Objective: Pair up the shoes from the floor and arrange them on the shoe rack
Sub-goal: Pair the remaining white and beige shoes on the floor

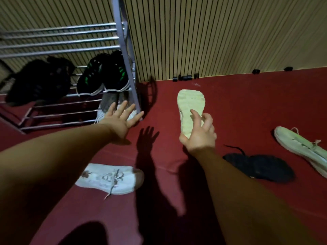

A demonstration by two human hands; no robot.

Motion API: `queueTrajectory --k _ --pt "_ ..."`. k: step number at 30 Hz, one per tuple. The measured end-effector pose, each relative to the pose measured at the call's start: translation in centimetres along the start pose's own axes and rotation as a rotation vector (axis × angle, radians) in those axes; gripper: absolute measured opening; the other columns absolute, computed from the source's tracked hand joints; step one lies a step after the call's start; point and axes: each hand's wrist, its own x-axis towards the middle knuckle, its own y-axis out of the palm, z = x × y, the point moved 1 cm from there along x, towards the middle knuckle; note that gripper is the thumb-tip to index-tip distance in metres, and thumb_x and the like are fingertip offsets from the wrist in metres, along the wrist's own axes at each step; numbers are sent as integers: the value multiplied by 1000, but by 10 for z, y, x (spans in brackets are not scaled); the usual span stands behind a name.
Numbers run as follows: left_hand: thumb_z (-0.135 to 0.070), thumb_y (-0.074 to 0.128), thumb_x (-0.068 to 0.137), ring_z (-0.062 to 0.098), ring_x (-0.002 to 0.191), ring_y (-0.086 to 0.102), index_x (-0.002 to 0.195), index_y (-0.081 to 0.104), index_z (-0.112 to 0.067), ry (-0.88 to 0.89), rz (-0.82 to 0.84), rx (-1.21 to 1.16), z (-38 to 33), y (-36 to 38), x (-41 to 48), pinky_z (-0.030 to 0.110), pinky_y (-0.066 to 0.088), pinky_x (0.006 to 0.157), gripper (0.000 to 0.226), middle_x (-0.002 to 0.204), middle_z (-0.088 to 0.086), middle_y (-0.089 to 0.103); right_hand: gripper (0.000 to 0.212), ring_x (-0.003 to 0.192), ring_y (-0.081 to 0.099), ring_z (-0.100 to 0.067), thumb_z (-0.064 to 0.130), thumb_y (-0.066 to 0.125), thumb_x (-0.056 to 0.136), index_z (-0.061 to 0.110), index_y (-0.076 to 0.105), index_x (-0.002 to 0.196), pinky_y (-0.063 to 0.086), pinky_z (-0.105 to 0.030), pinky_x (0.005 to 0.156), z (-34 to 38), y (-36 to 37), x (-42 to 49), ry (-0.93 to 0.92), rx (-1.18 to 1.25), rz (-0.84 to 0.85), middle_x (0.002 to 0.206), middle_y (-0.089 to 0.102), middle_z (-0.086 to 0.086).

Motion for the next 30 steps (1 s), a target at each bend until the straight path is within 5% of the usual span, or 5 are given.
queueTrajectory --k 10,19,25,30 --pt "-63 56 81 33 141 -27 143 -29 -30 -25 -94 -66 100 89 -55 52 -14 112 110 153 11 -29 88 132 28 -31 35 68 78 32 15 148 29 -42 105 108 32 -48 -235 -163 108 149 12 -8" --pt "-61 55 81 34 140 -28 144 -29 -29 -100 -82 -313 160 174 -111 52 -12 113 109 153 13 -30 93 137 22 -29 36 69 77 35 11 150 29 -39 100 206 68 -86 -679 -546 334 152 11 -10" --pt "-58 57 82 28 143 -22 148 -19 -26 -46 -182 -369 171 226 -138 47 -14 113 105 156 6 -23 92 127 39 -27 40 69 68 40 13 141 37 -41 99 251 131 -107 -798 -177 378 145 21 -7" --pt "-43 57 89 23 147 9 151 17 -22 52 -401 -517 174 240 -147 39 -3 117 77 156 2 22 95 121 33 -2 35 65 63 40 16 144 32 -20 96 264 135 -107 -608 154 617 132 16 13"
